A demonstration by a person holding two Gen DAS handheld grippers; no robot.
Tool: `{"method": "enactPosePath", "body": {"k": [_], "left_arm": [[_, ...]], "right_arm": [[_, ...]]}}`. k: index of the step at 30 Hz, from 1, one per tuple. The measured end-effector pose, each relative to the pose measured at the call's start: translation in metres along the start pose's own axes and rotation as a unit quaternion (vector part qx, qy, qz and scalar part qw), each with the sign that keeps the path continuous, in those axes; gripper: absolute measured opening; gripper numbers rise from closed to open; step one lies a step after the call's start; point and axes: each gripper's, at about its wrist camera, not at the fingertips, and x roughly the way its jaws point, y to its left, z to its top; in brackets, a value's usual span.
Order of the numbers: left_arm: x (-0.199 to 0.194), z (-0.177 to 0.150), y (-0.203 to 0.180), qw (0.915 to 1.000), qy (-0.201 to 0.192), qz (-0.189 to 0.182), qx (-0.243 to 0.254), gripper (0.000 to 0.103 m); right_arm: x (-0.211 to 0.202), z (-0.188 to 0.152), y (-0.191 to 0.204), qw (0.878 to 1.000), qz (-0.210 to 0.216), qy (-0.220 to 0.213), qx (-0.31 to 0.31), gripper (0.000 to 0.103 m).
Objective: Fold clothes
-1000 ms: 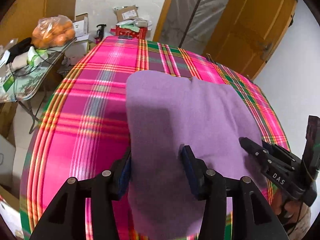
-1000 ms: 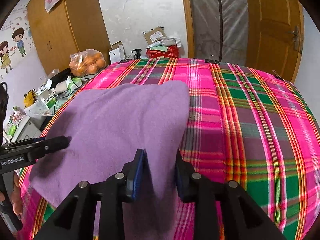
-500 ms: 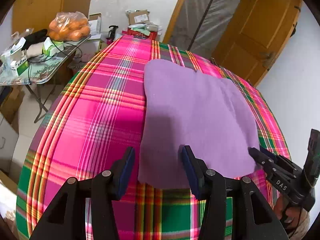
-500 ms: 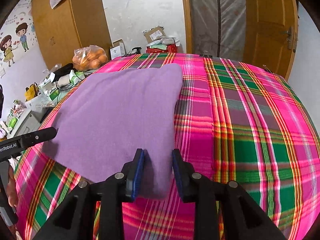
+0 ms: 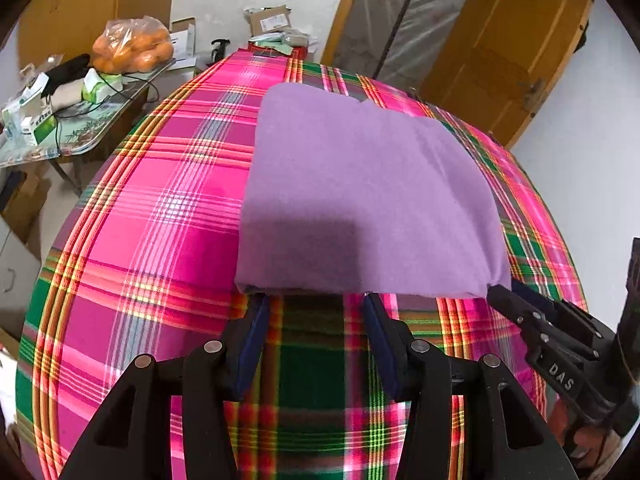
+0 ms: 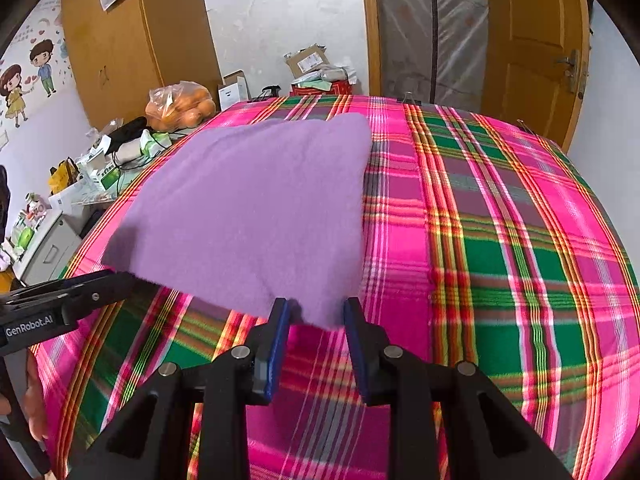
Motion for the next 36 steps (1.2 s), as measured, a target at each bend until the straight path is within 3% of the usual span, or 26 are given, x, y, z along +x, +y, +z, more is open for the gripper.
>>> {"method": "enactPosePath", "body": {"k": [7,16,19,21,23,36], "left_arm": [[0.007,-0.007,-0.024,0.999,-0.007,0.025,0.036,0.051],[0.02,-0.009,-0.037,0.9965,-0.012,0.058,0.06,0.051],[0.023,-0.007,-0.038,0.9955,-0.016,0.069,0.063,0.051],[0.024,-0.007,-0.038,0.9952,-0.02,0.072,0.063,0.051],[0.024,-0.008,-0.039,0.9948,-0.024,0.075,0.064,0.051],[0.026,-0.012,-0.044,0.9924,-0.037,0.087,0.078,0.054]], "right_arm": [[0.007,-0.011,0.015,1.0,0.011,0.02,-0.01,0.03],[0.01,-0.018,0.032,0.999,-0.02,0.01,-0.036,0.033],[0.012,-0.016,0.033,0.999,-0.034,0.011,-0.035,0.045],[0.014,-0.015,0.032,0.998,-0.047,0.013,-0.029,0.059],[0.014,-0.015,0.028,0.998,-0.051,0.015,-0.018,0.065],[0.02,-0.01,0.025,0.999,-0.049,0.017,-0.012,0.068]]}}
